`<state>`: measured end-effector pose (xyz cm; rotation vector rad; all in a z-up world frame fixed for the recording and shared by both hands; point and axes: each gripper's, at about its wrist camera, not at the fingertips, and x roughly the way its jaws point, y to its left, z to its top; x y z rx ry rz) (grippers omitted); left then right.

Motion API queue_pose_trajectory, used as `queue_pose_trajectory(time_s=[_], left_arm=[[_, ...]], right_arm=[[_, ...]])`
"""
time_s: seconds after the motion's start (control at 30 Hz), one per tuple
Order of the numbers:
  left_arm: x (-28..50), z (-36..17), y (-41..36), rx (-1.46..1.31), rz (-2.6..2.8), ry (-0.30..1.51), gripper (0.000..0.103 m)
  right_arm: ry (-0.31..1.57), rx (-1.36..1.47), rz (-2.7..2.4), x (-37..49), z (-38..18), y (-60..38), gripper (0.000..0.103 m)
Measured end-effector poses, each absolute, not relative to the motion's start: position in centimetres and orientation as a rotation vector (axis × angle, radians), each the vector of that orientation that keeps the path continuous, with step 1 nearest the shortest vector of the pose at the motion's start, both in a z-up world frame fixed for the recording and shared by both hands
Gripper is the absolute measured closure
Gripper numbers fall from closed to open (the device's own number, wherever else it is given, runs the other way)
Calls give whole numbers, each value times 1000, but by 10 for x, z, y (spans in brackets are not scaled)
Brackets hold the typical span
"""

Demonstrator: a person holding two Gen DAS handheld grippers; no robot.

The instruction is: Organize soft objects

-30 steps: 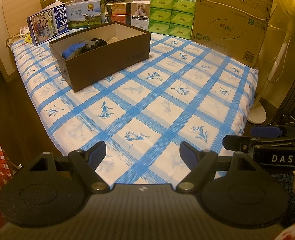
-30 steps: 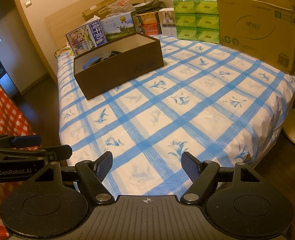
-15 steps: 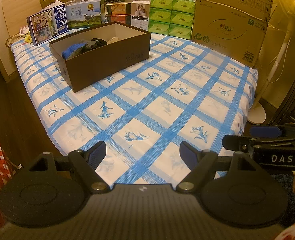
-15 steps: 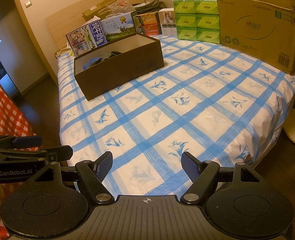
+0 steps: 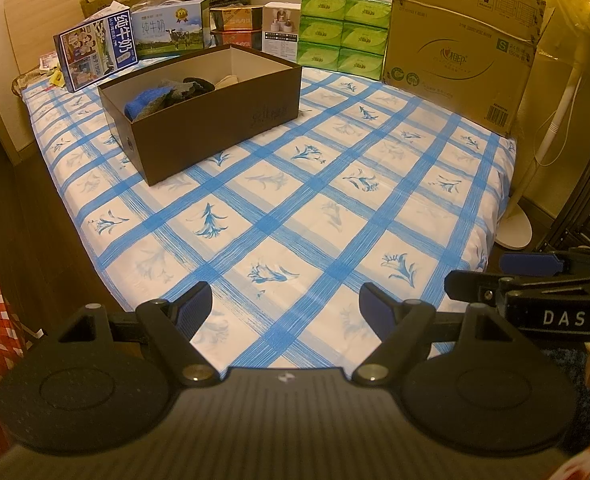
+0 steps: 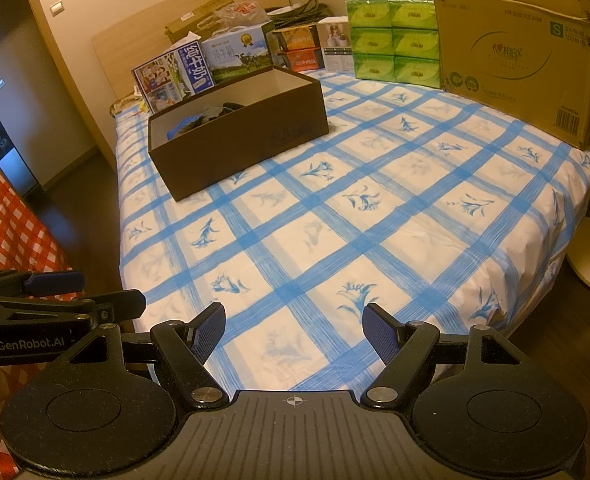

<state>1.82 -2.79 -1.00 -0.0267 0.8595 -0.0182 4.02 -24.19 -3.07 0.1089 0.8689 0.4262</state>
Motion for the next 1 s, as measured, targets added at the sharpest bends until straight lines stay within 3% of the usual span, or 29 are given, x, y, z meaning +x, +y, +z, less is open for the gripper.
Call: queue_pose_trajectory(time_s=[1.0], left_arm=[[20, -10, -28, -27, -17, 861, 24]], right_arm=[[873, 110, 426, 42, -32, -242, 28]])
